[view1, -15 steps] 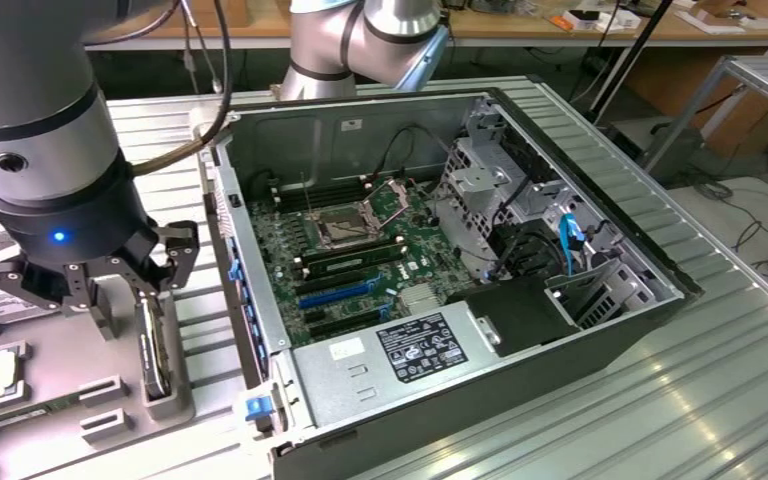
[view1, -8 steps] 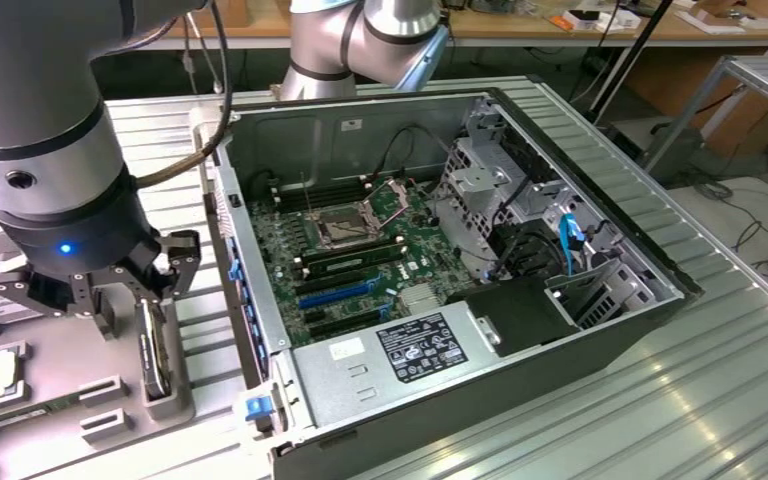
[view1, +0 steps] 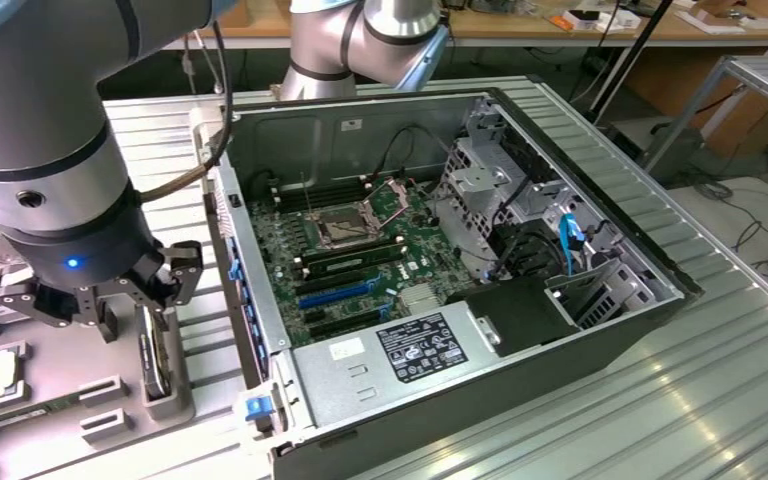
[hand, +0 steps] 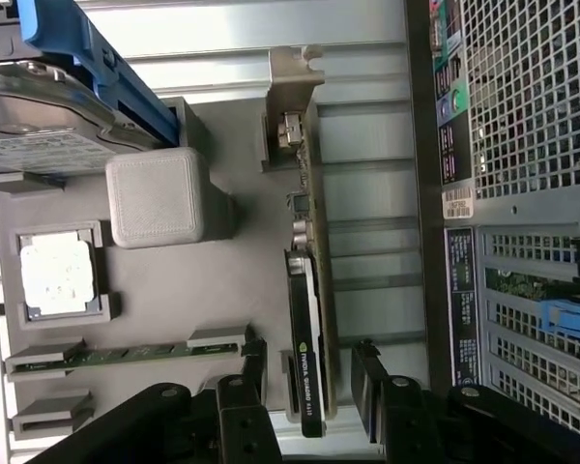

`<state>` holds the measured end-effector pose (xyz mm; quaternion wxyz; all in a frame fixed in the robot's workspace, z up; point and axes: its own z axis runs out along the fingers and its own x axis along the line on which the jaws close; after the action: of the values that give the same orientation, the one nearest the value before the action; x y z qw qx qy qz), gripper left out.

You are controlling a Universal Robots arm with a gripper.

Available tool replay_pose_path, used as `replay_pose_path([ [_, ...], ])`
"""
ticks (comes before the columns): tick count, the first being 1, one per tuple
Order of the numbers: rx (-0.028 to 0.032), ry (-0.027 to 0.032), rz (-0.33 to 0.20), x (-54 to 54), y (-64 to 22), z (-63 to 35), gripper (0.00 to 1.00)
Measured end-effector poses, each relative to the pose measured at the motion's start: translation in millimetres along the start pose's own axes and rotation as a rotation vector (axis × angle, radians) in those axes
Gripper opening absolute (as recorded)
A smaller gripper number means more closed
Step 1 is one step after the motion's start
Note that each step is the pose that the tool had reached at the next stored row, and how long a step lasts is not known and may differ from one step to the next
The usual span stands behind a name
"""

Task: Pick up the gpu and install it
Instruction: 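Pick up the gpu and move the gpu toward the slot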

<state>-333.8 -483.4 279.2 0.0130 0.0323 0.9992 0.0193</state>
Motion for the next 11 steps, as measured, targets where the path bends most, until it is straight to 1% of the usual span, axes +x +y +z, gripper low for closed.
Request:
replay_pose_path([
  [6, 0.0016, 0.0008, -0.024, 0.1, -0.6, 7.9, 0.48],
  [11, 0.0018, 0.0015, -0.045, 0.3, -1.0, 14.6, 0.48],
])
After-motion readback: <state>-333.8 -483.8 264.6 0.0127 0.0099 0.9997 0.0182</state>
